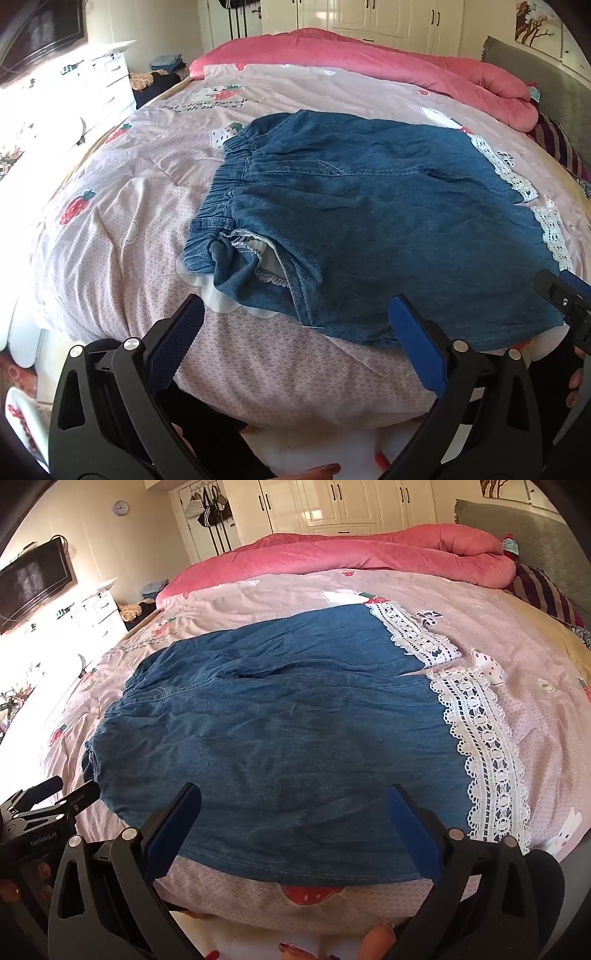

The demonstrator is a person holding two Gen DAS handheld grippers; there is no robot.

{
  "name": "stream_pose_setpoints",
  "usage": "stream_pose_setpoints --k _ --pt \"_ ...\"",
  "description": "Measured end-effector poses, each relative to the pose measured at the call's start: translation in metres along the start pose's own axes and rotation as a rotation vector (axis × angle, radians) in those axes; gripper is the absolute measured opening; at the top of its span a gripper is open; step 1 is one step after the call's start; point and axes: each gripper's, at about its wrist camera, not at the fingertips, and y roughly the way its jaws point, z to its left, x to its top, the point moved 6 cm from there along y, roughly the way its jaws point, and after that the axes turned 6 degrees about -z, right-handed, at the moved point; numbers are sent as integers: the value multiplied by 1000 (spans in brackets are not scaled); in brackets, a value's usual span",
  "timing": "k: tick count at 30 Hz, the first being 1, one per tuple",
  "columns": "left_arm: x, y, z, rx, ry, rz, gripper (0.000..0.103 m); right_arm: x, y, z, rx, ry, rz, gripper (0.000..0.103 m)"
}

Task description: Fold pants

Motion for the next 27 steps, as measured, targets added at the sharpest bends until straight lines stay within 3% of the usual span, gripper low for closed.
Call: stream_pose_setpoints --k 27 --pt "10 -12 -11 -41 -11 -29 94 1 0 5 8 -27 -7 99"
